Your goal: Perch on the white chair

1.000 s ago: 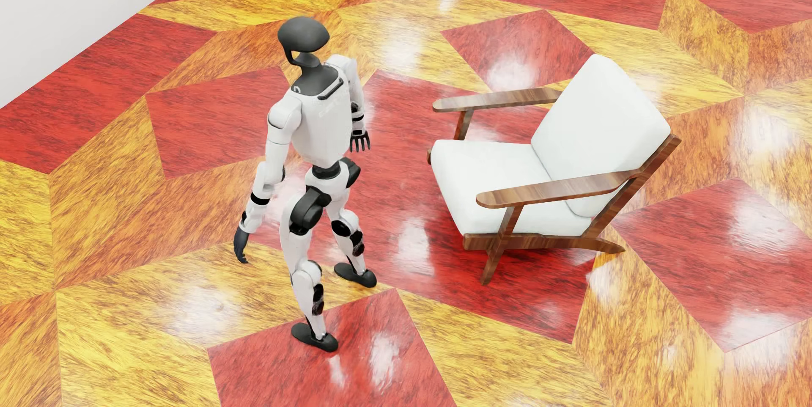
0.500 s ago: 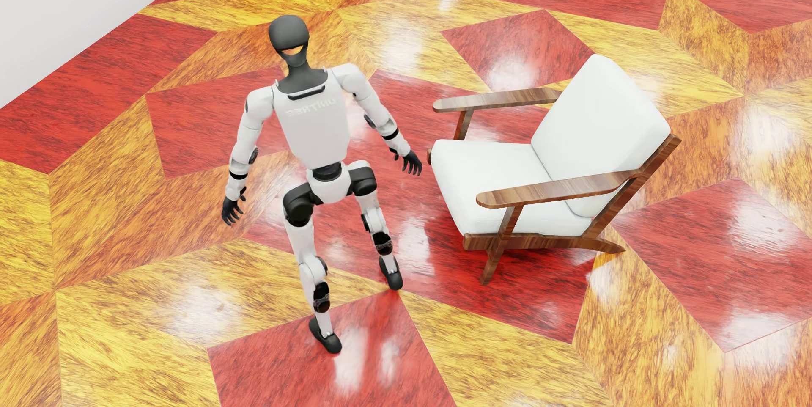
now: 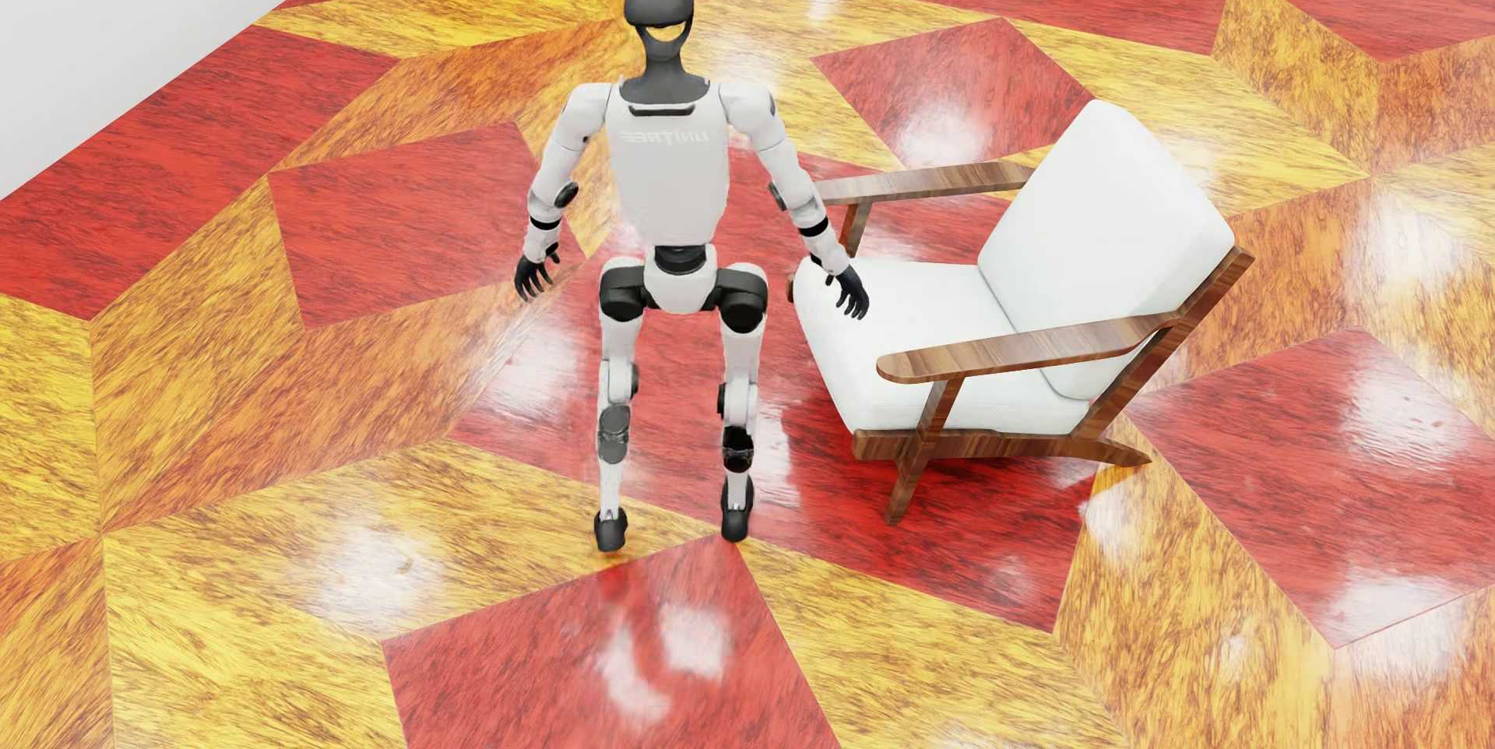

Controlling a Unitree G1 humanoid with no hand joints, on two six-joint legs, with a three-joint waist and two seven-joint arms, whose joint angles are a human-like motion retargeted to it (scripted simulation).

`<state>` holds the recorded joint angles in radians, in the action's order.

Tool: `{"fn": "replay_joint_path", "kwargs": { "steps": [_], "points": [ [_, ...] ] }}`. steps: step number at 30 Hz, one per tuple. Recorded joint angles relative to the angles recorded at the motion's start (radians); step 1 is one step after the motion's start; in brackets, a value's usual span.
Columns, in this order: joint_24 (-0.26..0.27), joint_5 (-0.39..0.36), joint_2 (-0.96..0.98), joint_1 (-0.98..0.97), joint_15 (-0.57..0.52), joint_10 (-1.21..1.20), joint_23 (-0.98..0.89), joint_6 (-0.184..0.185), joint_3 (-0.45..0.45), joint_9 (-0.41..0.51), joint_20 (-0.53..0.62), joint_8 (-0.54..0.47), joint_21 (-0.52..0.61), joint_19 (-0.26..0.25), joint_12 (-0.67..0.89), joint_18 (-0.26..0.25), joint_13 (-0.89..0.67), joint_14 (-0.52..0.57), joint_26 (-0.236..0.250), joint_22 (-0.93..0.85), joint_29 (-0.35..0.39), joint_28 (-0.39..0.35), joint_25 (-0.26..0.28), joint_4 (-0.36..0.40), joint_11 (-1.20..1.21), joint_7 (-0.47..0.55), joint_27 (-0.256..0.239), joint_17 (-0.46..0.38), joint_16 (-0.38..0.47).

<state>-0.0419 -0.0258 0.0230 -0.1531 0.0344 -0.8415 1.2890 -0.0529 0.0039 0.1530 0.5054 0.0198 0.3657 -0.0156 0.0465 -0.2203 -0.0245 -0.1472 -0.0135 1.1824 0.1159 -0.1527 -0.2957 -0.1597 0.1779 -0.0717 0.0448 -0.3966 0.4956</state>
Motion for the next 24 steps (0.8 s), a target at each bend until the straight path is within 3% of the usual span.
{"fn": "replay_joint_path", "kwargs": {
  "steps": [4,6,7,10,11,12,13,14,15,16,18,21,23,24],
  "points": [
    [-0.023,-0.012,-0.09,-0.182,0.051,0.247,-0.028,0.011,0.034,0.007,-0.024,-0.005,0.054,0.005,-0.002,-0.009,-0.047,-0.016,0.001,0.007,-0.005,0.022,0.004,0.118,-0.027,0.057,-0.002,-0.014,-0.01],
    [-0.032,-0.023,-0.137,-0.203,0.087,0.449,-0.054,0.011,0.042,0.01,-0.056,0.004,0.078,0.017,-0.007,0.029,-0.068,-0.011,-0.005,0.012,-0.009,0.03,-0.009,0.151,-0.038,0.028,-0.004,-0.012,-0.001],
    [-0.033,-0.029,-0.175,-0.201,0.103,0.5,-0.064,0.011,0.043,0.017,-0.066,0.011,0.086,0.021,-0.009,0.036,-0.072,-0.001,-0.01,0.017,-0.011,0.035,-0.014,0.158,-0.043,0.014,-0.008,-0.011,0.004],
    [-0.033,-0.047,-0.269,-0.176,0.144,0.472,-0.082,0.006,0.046,-0.002,-0.096,0.035,0.08,0.026,-0.035,-0.052,-0.045,0.098,-0.016,0.023,-0.014,0.04,-0.032,0.15,-0.007,-0.012,-0.017,-0.009,0.015],
    [-0.045,-0.037,-0.262,-0.136,0.166,0.496,-0.086,-0.003,0.046,-0.021,-0.123,0.051,0.068,0.018,-0.051,-0.01,-0.028,0.114,-0.019,0.016,-0.022,0.053,-0.042,0.158,0.072,-0.023,-0.015,-0.01,0.019],
    [-0.045,-0.013,-0.219,-0.118,0.169,0.486,-0.076,-0.019,0.045,-0.032,-0.123,0.058,0.051,-0.027,-0.056,0.012,-0.019,0.119,-0.015,0.017,-0.018,0.046,-0.044,0.176,0.21,-0.002,-0.016,-0.008,0.018],
    [-0.042,0.027,-0.149,-0.086,0.123,0.492,-0.06,-0.03,0.036,-0.041,-0.112,0.047,0.048,-0.124,-0.061,0.02,-0.006,0.122,-0.019,0.024,-0.009,0.036,-0.03,0.19,0.397,0.013,-0.014,-0.004,0.014],
    [-0.052,0.078,-0.078,-0.028,-0.027,0.525,-0.049,-0.04,0.021,-0.04,-0.114,0.058,0.054,-0.278,-0.073,0.059,0.001,0.127,-0.023,0.014,-0.031,0.048,-0.029,0.201,0.593,0.002,-0.015,-0.007,0.014],
    [-0.066,0.121,0.0,0.026,-0.062,0.546,-0.049,-0.048,0.004,-0.02,-0.121,0.068,0.041,-0.288,-0.069,0.098,-0.009,0.13,-0.023,-0.002,-0.049,0.059,-0.044,0.203,0.766,-0.014,-0.012,-0.011,0.018],
    [-0.083,0.14,0.083,0.055,-0.045,0.55,-0.049,-0.044,-0.011,-0.008,-0.109,0.042,0.033,-0.264,-0.052,0.108,-0.018,0.125,-0.02,-0.001,-0.046,0.053,-0.059,0.191,0.869,-0.013,-0.011,-0.011,0.02],
    [-0.069,0.154,0.215,0.102,-0.016,0.57,-0.05,-0.032,-0.038,-0.011,-0.093,-0.016,0.03,-0.214,-0.041,0.098,-0.008,0.116,-0.016,-0.012,-0.027,0.016,-0.069,0.161,0.892,-0.004,-0.001,-0.009,0.014],
    [-0.059,0.18,0.297,0.126,0.011,0.553,-0.054,-0.023,-0.067,-0.002,-0.06,-0.064,0.008,-0.112,-0.013,0.058,-0.008,0.09,0.013,-0.041,-0.017,0.0,-0.084,0.087,0.657,0.0,-0.001,-0.002,0.016],
    [-0.05,0.215,0.278,0.087,-0.04,0.483,-0.055,-0.018,-0.066,-0.015,-0.02,-0.104,-0.018,-0.109,-0.018,0.014,0.016,0.07,0.025,-0.06,0.029,-0.02,-0.057,0.04,0.444,0.026,-0.009,-0.004,0.004],
    [-0.063,0.235,0.257,0.069,-0.074,0.45,-0.073,-0.008,-0.065,-0.019,-0.017,-0.143,-0.029,-0.124,-0.015,-0.004,0.031,0.065,0.003,-0.062,0.023,-0.026,-0.046,0.014,0.371,0.045,0.023,-0.012,-0.007]
  ]
}}
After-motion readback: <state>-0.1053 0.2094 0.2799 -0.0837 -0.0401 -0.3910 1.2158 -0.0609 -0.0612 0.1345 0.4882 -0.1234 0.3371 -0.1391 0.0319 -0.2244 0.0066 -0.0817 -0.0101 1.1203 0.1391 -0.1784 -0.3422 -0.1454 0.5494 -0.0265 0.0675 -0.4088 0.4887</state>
